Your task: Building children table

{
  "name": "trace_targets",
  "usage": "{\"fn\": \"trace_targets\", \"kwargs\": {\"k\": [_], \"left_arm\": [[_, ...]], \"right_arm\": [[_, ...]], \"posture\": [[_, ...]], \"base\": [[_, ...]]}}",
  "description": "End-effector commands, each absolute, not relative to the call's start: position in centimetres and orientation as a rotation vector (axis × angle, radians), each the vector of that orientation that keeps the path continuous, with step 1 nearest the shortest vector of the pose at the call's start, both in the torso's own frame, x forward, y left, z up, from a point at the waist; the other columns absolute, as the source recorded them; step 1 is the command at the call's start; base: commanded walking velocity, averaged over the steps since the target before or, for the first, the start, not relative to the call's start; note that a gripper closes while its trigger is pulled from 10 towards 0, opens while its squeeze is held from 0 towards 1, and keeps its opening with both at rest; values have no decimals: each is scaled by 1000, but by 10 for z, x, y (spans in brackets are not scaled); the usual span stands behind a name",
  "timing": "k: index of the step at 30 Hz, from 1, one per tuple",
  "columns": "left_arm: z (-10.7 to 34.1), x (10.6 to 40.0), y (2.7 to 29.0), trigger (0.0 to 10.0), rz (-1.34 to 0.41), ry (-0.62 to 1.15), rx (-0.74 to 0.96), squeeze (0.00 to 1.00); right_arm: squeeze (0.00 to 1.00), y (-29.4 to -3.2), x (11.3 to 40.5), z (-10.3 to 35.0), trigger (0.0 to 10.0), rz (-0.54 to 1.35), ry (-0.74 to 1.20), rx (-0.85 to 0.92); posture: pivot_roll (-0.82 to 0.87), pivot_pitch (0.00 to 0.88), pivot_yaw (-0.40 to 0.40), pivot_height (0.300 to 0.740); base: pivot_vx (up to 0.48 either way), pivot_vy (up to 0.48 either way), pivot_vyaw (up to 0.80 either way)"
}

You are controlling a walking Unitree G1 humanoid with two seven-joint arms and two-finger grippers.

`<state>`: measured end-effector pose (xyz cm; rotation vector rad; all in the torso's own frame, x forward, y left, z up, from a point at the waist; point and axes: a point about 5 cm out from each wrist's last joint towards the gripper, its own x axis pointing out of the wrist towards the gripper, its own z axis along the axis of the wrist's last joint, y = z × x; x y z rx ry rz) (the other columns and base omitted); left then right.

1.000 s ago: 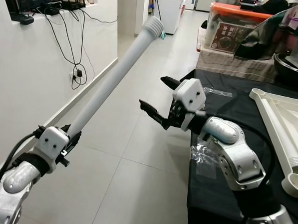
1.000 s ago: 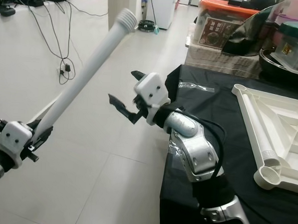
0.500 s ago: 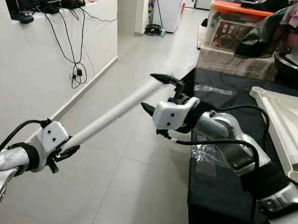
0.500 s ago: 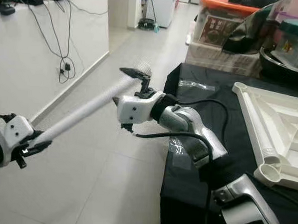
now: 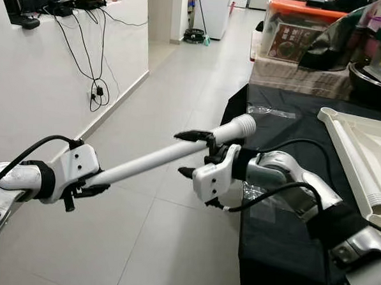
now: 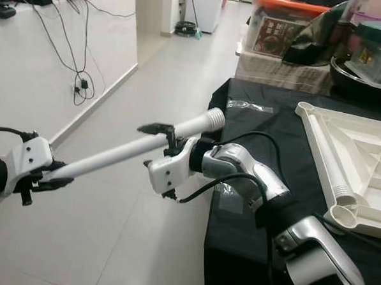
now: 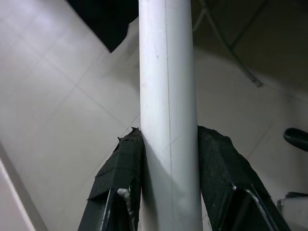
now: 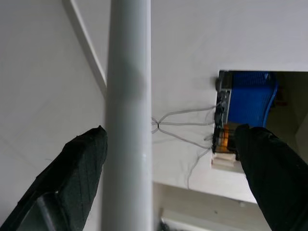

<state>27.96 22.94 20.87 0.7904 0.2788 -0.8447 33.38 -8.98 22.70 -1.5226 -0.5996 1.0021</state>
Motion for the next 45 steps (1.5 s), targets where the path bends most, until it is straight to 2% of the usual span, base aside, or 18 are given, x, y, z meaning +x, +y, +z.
{"fn": "trace_targets", "kwargs": {"k": [1,7,19,24,26,27,28,29,35,36,39,40,42,43,44,45], "left_arm": [[216,279,224,0,-883,277,825,0],[221,283,214,0,-919,260,833,0],[228,284,210,0,-939,241,844,0],[232,283,205,0,-950,226,840,0],[233,283,204,0,-948,221,831,0],[233,283,204,0,-948,221,831,0],[233,283,204,0,-946,221,826,0],[232,283,203,0,-946,221,824,0],[231,283,203,0,-945,220,814,0],[229,285,202,0,-936,216,804,0],[229,288,203,0,-920,212,802,0],[230,290,204,9529,-890,193,818,0],[232,294,204,9529,-849,169,828,0],[235,296,206,10000,-827,150,832,808],[236,297,207,10000,-815,139,833,808],[238,297,209,10000,-808,135,812,1000]], "right_arm": [[0,-89,339,225,10000,993,-579,-1571],[0,-92,352,222,10000,968,-479,-1636],[0,-96,358,211,10000,997,-396,-1702],[0,-105,373,206,10000,917,-266,-1749],[0,-111,380,206,4157,852,-206,-1742],[0,-111,380,206,4157,852,-206,-1742],[0,-112,383,207,314,825,-188,-1723],[0,-113,384,208,0,809,-177,-1710],[0,-113,386,209,0,790,-170,-1664],[0,-109,384,208,0,806,-182,-1592],[0,-106,381,208,0,821,-202,-1555],[0,-105,381,207,0,821,-210,-1542],[0,-105,381,207,0,817,-215,-1532],[0,-106,381,206,0,804,-216,-1526],[0,-107,381,206,0,795,-215,-1524],[0,-110,382,205,0,784,-213,-1533]], "posture": [[21,0,-44,740],[20,0,-43,740],[19,0,-43,740],[21,0,-49,740],[23,0,-50,740],[23,0,-50,740],[23,0,-50,740],[23,0,-50,740],[22,0,-51,740],[22,0,-50,740],[17,0,-48,740],[14,0,-46,740],[13,0,-46,740],[12,0,-45,740],[12,0,-45,740],[12,0,-44,740]], "base": [[0,0,0],[0,0,0],[0,0,0],[0,0,0],[0,0,0],[0,0,0],[0,0,0],[0,0,0],[0,0,0],[0,0,0],[0,0,0],[0,0,0],[0,0,0],[0,0,0],[0,0,0],[0,0,0]]}}
